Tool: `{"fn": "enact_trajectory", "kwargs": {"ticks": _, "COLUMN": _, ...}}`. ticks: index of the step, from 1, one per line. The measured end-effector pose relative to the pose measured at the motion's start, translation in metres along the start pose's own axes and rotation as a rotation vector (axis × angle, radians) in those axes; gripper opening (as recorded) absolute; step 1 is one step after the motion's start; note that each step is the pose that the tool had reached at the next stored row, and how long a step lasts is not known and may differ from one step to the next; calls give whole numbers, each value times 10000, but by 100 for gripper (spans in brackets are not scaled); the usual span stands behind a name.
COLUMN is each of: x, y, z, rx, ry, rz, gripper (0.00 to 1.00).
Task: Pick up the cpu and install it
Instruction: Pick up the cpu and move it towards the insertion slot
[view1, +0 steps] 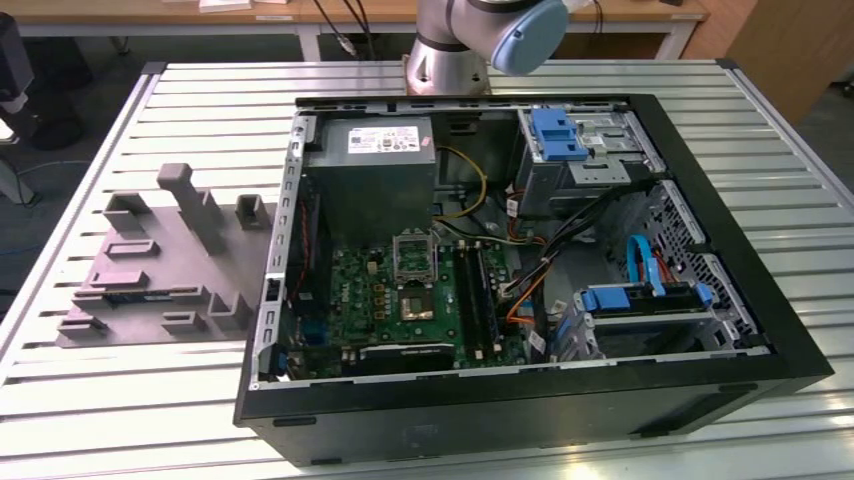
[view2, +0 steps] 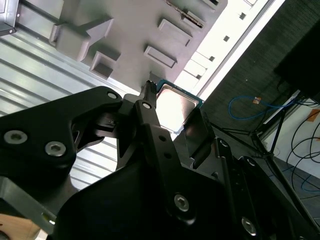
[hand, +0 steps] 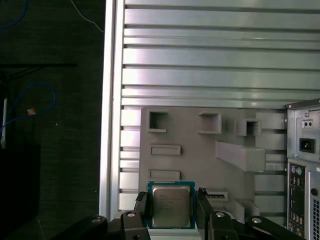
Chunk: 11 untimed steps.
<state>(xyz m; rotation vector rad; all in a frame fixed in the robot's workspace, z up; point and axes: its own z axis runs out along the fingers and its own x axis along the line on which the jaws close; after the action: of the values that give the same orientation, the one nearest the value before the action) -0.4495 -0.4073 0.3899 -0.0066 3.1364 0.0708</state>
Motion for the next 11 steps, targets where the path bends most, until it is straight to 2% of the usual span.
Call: {"fn": "enact_trajectory", "kwargs": {"ticks": 11, "x": -27, "y": 0, "z": 0, "rx": 0, "ry": 0, "rz": 0, "gripper": 47}}
